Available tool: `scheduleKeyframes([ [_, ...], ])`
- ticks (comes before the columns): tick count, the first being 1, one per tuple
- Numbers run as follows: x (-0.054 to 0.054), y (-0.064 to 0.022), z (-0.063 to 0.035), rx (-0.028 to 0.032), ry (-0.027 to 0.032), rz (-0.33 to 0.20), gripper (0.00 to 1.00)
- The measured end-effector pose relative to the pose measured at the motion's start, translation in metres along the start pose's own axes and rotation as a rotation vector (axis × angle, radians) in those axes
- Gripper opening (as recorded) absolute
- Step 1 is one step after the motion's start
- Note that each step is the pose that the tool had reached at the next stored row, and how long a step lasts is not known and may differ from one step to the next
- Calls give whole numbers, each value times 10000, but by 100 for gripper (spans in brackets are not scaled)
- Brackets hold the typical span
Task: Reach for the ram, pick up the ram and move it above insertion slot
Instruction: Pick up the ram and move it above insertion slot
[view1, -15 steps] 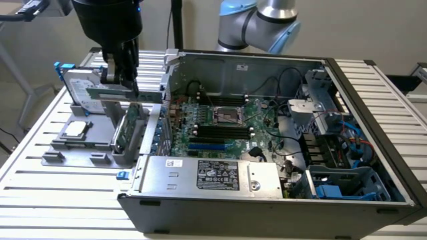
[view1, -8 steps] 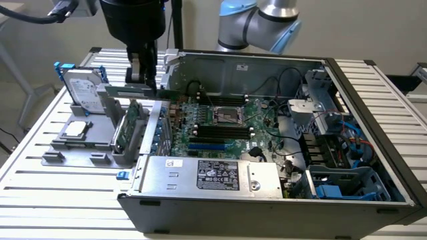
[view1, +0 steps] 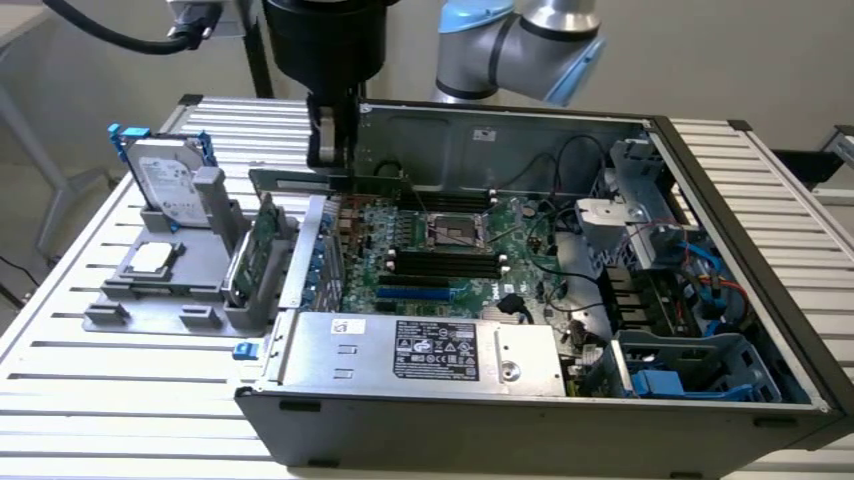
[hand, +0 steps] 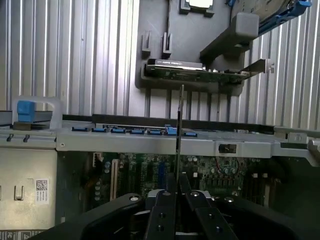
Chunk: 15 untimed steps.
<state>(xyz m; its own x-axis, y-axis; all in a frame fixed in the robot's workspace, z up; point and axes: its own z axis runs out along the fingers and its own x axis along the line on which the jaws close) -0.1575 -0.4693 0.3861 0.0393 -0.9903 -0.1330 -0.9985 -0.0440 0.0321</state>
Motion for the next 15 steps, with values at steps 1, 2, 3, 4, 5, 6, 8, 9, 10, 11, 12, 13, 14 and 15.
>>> scheduleKeyframes([
  [1, 1, -43, -2, -1, -12, -1, 13],
  [2, 1, -88, -3, -1, -16, -1, 13],
  [3, 1, -135, -4, -2, -17, -1, 13],
  [4, 1, -180, -6, -3, -17, 0, 13],
  [5, 1, -225, -7, -4, -17, 0, 13],
  [6, 0, -270, -7, -3, -17, -1, 13],
  [8, -4, -364, -6, -4, -16, 0, 13],
  [9, -9, -409, -4, -4, -16, -1, 13],
  [10, -14, -455, -1, -4, -17, -1, 13],
  [11, -22, -500, 3, -3, -17, -1, 13],
  [12, -33, -545, 7, -3, -17, 0, 13],
  [13, -47, -587, 13, -4, -17, 0, 13],
  [14, -61, -627, 19, -4, -16, 0, 13],
  [15, -77, -664, 26, -3, -17, -1, 13],
])
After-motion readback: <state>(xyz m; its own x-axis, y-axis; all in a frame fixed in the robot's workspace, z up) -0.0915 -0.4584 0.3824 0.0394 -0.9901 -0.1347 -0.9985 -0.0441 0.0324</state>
